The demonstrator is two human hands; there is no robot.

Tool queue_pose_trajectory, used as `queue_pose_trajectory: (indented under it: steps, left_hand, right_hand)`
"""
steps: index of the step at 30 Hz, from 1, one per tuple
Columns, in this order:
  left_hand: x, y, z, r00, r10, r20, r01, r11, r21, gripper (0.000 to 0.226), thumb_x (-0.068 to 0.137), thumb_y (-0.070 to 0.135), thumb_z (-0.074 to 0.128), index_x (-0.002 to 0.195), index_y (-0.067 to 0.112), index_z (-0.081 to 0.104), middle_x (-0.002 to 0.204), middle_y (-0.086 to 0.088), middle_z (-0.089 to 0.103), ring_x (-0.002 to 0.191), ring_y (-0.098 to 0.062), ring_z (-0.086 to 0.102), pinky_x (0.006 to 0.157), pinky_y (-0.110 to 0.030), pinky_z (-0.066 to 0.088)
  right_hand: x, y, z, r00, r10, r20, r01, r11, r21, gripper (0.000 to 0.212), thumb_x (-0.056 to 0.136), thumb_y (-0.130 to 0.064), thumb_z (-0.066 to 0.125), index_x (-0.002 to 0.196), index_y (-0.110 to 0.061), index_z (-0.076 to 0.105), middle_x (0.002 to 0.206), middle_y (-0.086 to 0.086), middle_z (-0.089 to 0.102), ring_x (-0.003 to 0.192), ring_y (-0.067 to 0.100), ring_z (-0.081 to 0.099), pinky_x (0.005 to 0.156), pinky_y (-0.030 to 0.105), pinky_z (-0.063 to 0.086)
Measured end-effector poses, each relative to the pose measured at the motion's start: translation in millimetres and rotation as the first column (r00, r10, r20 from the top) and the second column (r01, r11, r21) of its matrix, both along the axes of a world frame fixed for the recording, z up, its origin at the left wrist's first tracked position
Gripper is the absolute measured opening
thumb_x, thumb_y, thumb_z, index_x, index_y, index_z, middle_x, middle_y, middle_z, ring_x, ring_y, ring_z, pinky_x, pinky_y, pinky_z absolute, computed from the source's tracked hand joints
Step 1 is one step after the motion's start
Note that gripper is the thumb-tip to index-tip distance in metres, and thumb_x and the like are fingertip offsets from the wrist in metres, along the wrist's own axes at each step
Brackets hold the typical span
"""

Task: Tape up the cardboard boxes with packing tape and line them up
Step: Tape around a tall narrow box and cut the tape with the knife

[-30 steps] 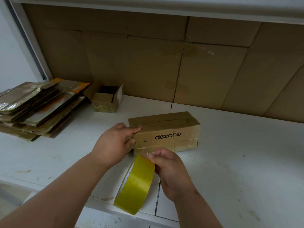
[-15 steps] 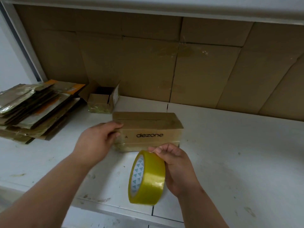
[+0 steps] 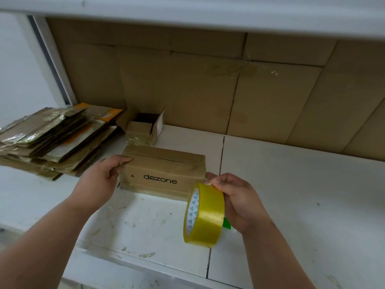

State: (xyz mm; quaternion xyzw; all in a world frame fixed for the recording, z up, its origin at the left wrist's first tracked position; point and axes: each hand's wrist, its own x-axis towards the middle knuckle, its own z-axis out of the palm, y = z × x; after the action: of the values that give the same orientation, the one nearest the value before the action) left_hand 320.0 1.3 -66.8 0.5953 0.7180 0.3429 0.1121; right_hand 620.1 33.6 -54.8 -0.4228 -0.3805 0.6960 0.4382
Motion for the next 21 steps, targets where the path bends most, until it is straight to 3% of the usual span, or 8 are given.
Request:
queue_pose_trajectory:
  steps: [2,4,7,11,13,15,17,21]
  left_hand:
    - [-1.8,3.4,-1.3,0.998,0.050,0.023,-0.049,0.997,-0.054,0.037,0.101,0.017,0.048,0.123,0.045,0.056,0.121,-0.002,0.060,0.107,-0.024,0.058,0.092,-0.037,0.046]
    - [1.0,5.3,4.2,0.982,0.103,0.159,-0.081,0.987,-0.141,0.037,0.100,0.040,0.049,0.137,0.046,0.049,0.133,-0.002,0.054,0.115,-0.026,0.056,0.101,-0.045,0.046]
    - [25.7,5.5,14.0,0.885,0.121,0.450,-0.018,0.974,-0.226,0.073,0.089,0.062,0.054,0.152,0.042,0.025,0.138,0.001,0.049,0.122,-0.026,0.053,0.098,-0.041,0.049]
    - [60.4,4.1,9.5,0.884,0.037,0.466,0.098,0.960,-0.262,0.119,0.060,0.080,0.071,0.153,0.050,0.003,0.155,-0.002,0.035,0.134,-0.028,0.045,0.105,-0.049,0.046]
    - [65.1,2.7,6.4,0.824,0.035,0.565,0.119,0.965,-0.233,0.117,0.065,0.065,0.080,0.152,0.050,0.004,0.151,0.006,0.038,0.131,-0.025,0.047,0.101,-0.045,0.048]
    - [64.7,1.8,8.2,0.765,0.021,0.643,0.140,0.970,-0.198,0.104,0.077,0.043,0.080,0.152,0.045,0.008,0.138,0.010,0.045,0.119,-0.020,0.055,0.087,-0.037,0.049]
    - [62.8,1.9,12.3,0.775,0.009,0.632,0.155,0.966,-0.204,0.093,0.084,0.031,0.076,0.153,0.039,0.014,0.136,0.008,0.048,0.111,-0.015,0.058,0.083,-0.034,0.048]
    - [66.0,6.4,23.3,0.866,-0.030,0.499,0.176,0.953,-0.248,0.076,0.089,0.023,0.067,0.153,0.035,0.028,0.145,0.012,0.048,0.122,-0.018,0.054,0.103,-0.040,0.045]
  right_hand:
    - [-4.3,-2.8,-1.2,0.999,0.035,0.033,-0.035,0.999,0.001,0.024,0.091,-0.001,0.060,0.070,-0.009,0.068,0.125,0.005,0.068,0.100,0.020,0.072,0.066,0.039,0.060]
    - [-7.3,-7.0,-0.9,0.996,0.063,0.070,-0.064,0.998,0.016,0.028,0.092,-0.001,0.060,0.066,-0.011,0.067,0.121,0.004,0.071,0.107,0.026,0.069,0.087,0.051,0.057]
    - [-19.8,-19.2,-2.2,0.979,0.172,0.110,-0.176,0.984,0.030,0.021,0.091,0.001,0.060,0.072,-0.007,0.063,0.114,0.008,0.073,0.107,0.028,0.069,0.101,0.053,0.049]
    - [-39.7,-34.3,-5.8,0.944,0.275,0.184,-0.295,0.951,0.092,0.014,0.089,-0.009,0.066,0.075,-0.010,0.064,0.110,0.005,0.075,0.111,0.028,0.066,0.102,0.049,0.044]
    - [-39.3,-34.2,-3.3,0.950,0.243,0.196,-0.268,0.957,0.113,0.011,0.087,-0.012,0.068,0.076,-0.011,0.065,0.110,0.005,0.075,0.112,0.031,0.065,0.104,0.052,0.043]
    - [-32.4,-30.7,-1.6,0.963,0.199,0.181,-0.220,0.970,0.104,0.022,0.090,-0.004,0.063,0.071,-0.014,0.068,0.109,0.005,0.075,0.109,0.032,0.066,0.103,0.055,0.044]
    - [-25.4,-29.3,0.7,0.974,0.174,0.144,-0.188,0.978,0.088,0.033,0.091,0.001,0.059,0.064,-0.017,0.069,0.107,0.007,0.075,0.102,0.030,0.067,0.100,0.056,0.046]
    - [-22.7,-31.3,4.3,0.981,0.173,0.090,-0.181,0.980,0.085,0.028,0.091,0.003,0.056,0.069,-0.010,0.067,0.106,0.010,0.074,0.094,0.027,0.067,0.090,0.049,0.051]
